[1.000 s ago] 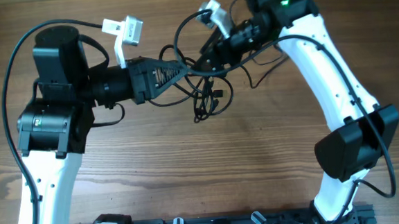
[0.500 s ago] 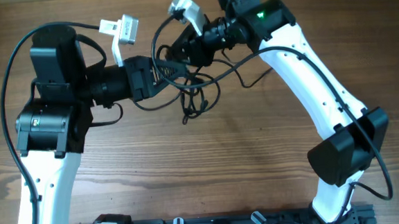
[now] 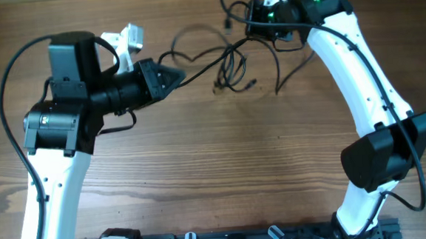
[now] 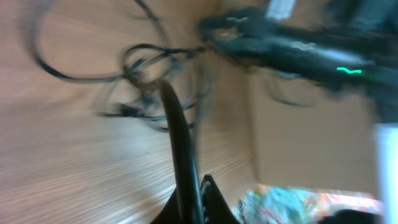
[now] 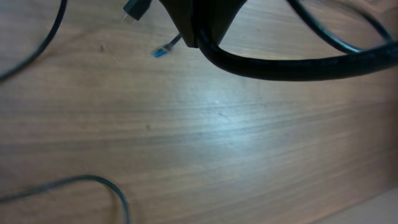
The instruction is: Untangle cables
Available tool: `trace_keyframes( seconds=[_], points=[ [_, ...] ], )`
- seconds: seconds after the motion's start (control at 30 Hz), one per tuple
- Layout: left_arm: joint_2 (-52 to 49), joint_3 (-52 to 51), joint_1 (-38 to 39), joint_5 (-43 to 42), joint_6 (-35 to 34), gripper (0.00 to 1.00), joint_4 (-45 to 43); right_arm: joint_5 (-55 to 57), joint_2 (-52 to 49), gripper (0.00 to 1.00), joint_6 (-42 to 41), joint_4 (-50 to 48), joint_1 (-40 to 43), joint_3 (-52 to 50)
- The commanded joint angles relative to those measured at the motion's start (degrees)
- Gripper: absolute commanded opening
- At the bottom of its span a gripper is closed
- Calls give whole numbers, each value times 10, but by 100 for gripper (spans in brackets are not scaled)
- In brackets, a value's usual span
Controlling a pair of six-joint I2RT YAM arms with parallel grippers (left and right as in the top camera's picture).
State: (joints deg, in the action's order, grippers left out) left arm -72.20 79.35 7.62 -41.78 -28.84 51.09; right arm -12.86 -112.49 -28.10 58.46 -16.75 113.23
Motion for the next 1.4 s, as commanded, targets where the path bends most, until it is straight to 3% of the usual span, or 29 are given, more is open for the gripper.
trace_keyframes(
  seconds=[0.0,0.03,0.07,0.33,0.4,0.43,0.47,0.5,0.6,0.77,0.9,1.07,1.2,1.37],
  points=[
    [21,9,-4,280,-52,4,97,103,-6,4,-3,3,52,7],
    [20,9,-4,367,-79,4,136,103,-6,4,-2,7,54,7],
    [18,9,-4,400,-83,4,155,103,-6,4,-1,8,54,7],
    [-41,-10,-4,414,-93,4,165,113,-6,6,57,52,63,7],
    [-56,-10,-3,412,-99,4,165,130,-6,22,63,64,73,7],
    [-60,-10,-3,412,-107,4,165,128,-6,40,74,69,77,7],
    [-64,-10,-3,411,-116,4,165,128,-5,51,82,77,79,7],
    [-65,-10,-3,412,-122,4,165,108,-4,58,97,83,80,7],
    [-65,-10,-3,408,-122,4,156,-109,6,68,240,86,67,7],
    [-65,-10,-3,406,-152,4,154,-182,12,69,252,87,22,7],
    [-65,-10,-3,403,-152,4,154,-149,12,75,227,77,-18,7],
    [-65,-10,-3,400,-152,4,151,-157,7,74,211,74,-40,7],
    [-65,-12,-40,417,-275,4,179,-194,-40,73,212,57,-111,7],
    [-65,-99,-111,414,-301,4,199,-250,-98,71,186,-8,-164,7]
  ],
)
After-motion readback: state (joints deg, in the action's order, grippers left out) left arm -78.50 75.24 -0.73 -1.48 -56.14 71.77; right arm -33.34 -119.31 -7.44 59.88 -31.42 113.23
